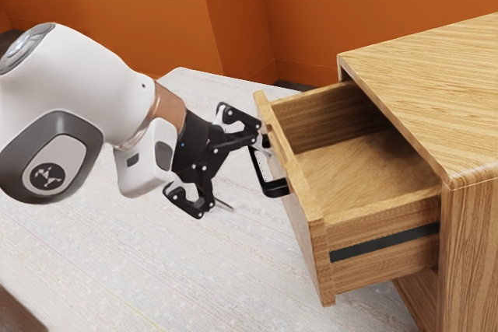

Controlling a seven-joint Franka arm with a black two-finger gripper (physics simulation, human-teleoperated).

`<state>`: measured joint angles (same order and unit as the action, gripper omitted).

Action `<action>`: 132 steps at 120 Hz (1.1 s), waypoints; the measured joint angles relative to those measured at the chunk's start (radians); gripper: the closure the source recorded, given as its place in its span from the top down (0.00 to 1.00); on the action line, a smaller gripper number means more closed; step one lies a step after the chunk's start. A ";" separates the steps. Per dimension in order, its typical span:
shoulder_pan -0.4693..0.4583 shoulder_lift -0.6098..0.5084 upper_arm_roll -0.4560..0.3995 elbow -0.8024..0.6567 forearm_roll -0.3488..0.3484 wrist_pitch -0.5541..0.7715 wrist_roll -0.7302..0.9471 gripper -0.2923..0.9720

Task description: Pull the drawer handle with one arm to open the drawer

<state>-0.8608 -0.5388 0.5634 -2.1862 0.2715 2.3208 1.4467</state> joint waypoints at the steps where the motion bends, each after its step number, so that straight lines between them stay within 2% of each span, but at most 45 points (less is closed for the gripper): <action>1: 0.002 -0.003 0.000 -0.002 0.000 0.000 0.000 0.76; 10: 0.013 -0.022 -0.003 -0.021 0.000 -0.003 0.001 0.77; 37: 0.066 -0.082 -0.024 -0.063 0.003 -0.023 0.005 0.63; 49: 0.086 -0.103 -0.030 -0.073 0.003 -0.033 0.006 0.68; 58: 0.098 -0.113 -0.041 -0.076 -0.001 -0.042 0.008 0.64; 100: 0.124 -0.217 -0.044 -0.136 0.006 -0.056 0.014 0.60; 114: 0.126 -0.240 -0.043 -0.146 0.008 -0.061 0.018 0.51; 132: 0.137 -0.270 -0.040 -0.166 0.012 -0.063 0.021 0.58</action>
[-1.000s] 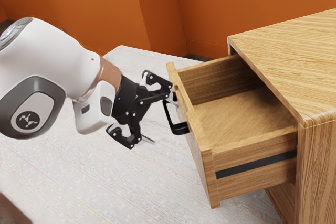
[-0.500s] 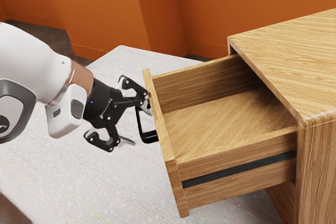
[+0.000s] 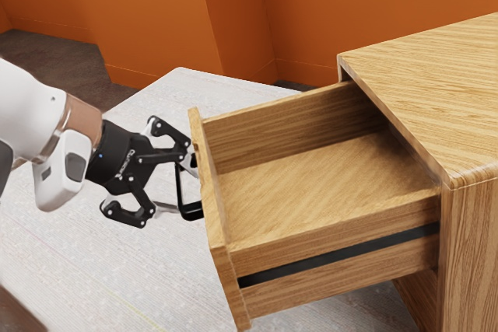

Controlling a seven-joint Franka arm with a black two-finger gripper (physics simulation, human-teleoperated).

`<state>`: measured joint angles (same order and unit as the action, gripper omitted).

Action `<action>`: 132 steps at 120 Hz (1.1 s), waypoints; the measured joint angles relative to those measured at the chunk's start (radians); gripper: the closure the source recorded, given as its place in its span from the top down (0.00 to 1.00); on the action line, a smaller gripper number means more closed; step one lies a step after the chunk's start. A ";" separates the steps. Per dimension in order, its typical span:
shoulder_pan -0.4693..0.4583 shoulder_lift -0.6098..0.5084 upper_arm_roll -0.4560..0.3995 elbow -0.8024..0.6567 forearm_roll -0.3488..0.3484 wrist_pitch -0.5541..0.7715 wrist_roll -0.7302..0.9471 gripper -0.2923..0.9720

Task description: Pull the drawer handle with one arm to open the drawer

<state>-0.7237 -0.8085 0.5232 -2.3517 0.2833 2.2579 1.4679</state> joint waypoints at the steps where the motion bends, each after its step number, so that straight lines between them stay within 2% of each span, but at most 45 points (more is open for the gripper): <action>1: 0.001 -0.002 0.001 -0.001 0.000 -0.001 0.000 0.59; 11: 0.008 -0.023 0.002 -0.005 0.002 -0.010 0.003 0.52; 34: 0.015 -0.041 0.001 -0.010 0.001 -0.029 0.008 0.55; 43: 0.021 -0.047 -0.003 -0.005 0.001 -0.035 0.010 0.48; 51: 0.023 -0.049 -0.003 0.002 0.002 -0.038 0.011 0.51; 54: 0.023 -0.050 -0.003 0.005 0.002 -0.041 0.012 0.48; 57: 0.027 -0.052 -0.005 0.013 0.001 -0.045 0.012 0.41; 61: 0.032 -0.054 -0.012 0.023 0.000 -0.051 0.013 0.37; 65: 0.035 -0.054 -0.017 0.033 -0.002 -0.057 0.013 0.24; 68: 0.037 -0.054 -0.019 0.042 -0.003 -0.061 0.013 0.20; 77: 0.041 -0.054 -0.020 0.067 -0.006 -0.074 0.014 0.40; 85: 0.046 -0.055 -0.020 0.079 -0.009 -0.087 0.015 0.52; 101: 0.063 -0.060 -0.031 0.079 -0.015 -0.102 0.013 0.66; 106: 0.094 -0.048 -0.047 0.083 -0.023 -0.135 -0.016 0.68; 116: 0.189 -0.037 -0.084 0.087 -0.039 -0.328 -0.205 0.72; 126: 0.148 -0.012 -0.089 0.125 -0.037 -0.488 -0.449 0.74; 132: 0.108 0.049 -0.091 0.157 0.000 -0.556 -0.588 0.75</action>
<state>-0.6155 -0.7597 0.4325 -2.1943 0.2832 1.7016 0.8794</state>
